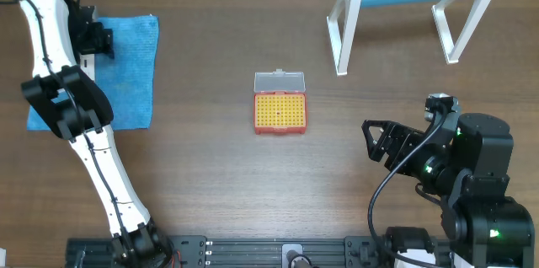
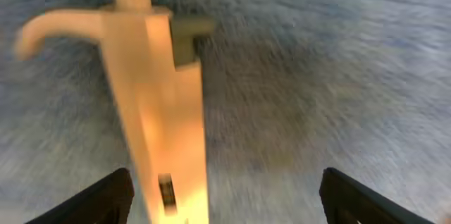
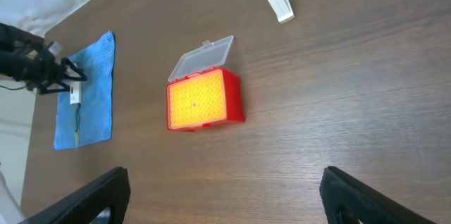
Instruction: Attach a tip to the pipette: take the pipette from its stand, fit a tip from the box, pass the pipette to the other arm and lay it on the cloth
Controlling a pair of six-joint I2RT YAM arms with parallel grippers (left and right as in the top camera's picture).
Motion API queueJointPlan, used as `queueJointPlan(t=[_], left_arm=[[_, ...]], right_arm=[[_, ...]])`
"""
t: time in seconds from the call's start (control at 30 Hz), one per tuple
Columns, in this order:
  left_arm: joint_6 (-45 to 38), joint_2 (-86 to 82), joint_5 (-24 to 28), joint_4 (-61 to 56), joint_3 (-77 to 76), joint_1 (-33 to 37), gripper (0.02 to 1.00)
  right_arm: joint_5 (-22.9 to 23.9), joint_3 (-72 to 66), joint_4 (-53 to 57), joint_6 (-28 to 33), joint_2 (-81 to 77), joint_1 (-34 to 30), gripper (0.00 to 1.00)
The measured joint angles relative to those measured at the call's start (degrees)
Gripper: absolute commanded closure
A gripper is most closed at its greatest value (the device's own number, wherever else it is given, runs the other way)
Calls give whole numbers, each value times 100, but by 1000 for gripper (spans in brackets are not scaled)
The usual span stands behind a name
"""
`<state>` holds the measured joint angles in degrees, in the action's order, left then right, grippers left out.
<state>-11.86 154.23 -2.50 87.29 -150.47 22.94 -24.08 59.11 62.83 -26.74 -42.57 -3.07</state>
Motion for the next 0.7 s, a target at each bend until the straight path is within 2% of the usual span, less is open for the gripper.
queueJointPlan(t=[0.13,0.23,0.43,0.53,0.7], left_arm=[[17,-964,92,643,-400,-153,161],[79,-2118,208,960,-531,-343,161],[146,-4264,798,949,-376,-645,161],[166,-5980,1200,922,553,-656,161],[214,-9073,2153,946,3449,-658,161]], right_arm=[[173,0,-466,28,-2,0,126],[518,-2,-1228,111,2,0,126],[1163,-2,-1115,457,413,0,126],[1427,0,-898,726,1049,0,126],[1746,0,-271,1445,2146,0,126]])
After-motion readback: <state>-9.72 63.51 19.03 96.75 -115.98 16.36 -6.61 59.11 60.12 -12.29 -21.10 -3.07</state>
